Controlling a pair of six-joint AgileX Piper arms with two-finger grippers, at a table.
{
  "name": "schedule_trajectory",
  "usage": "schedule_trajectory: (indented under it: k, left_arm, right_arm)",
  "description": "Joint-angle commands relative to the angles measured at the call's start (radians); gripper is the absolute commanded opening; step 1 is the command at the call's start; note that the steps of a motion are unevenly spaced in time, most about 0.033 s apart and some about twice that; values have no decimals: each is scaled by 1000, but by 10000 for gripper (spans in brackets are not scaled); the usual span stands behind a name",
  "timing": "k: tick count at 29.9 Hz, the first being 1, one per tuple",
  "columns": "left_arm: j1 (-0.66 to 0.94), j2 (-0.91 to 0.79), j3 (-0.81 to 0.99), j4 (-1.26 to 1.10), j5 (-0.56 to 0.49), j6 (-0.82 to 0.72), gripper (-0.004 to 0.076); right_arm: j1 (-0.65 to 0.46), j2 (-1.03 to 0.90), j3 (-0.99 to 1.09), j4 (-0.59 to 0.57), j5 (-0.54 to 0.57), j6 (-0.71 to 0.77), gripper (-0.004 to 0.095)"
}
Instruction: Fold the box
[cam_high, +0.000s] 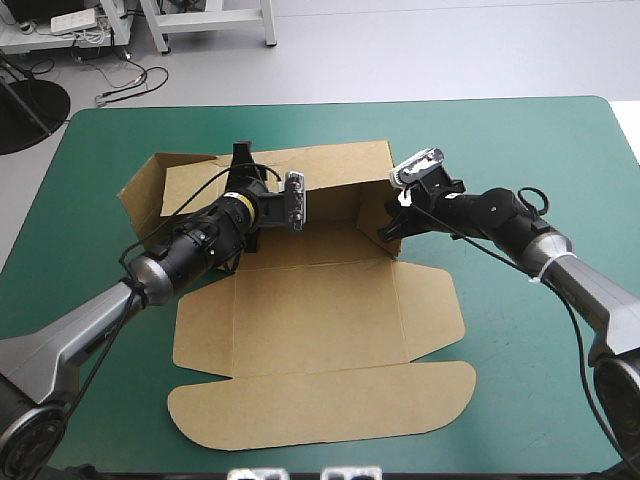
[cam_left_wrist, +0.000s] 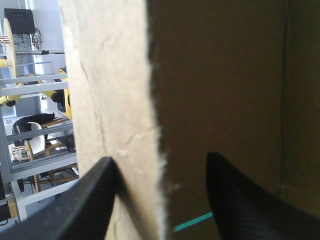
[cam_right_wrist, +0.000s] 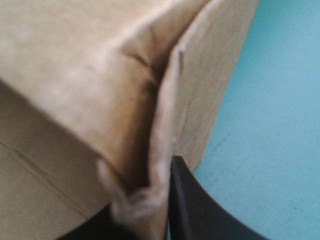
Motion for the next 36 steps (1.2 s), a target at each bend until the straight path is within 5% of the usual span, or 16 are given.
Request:
schedule_trajectory:
  k: [1, 6, 25, 28, 31, 36]
  left_arm:
    - [-10, -22, -13, -11, -40, -17, 482]
    - [-25, -50, -13, -77, -2, -123, 445]
    - [-259, -317, -13, -68, 262, -155, 412]
    - [-295, -373, -13, -68, 265, -237, 318]
    - [-309, -433, -13, -68, 265, -238, 29]
    - [-303, -472, -13, 69, 295, -354, 0]
  right_arm:
    - [0, -40, -31, 34, 1, -3, 0]
    - [0, -40, -31, 34, 5, 1, -1]
    - [0, -40, -31, 34, 18, 31, 0]
    - [0, -40, -31, 34, 16, 31, 0]
    - [0, -40, -31, 34, 21, 57, 0]
    - [0, -54, -36, 32, 43, 88, 0]
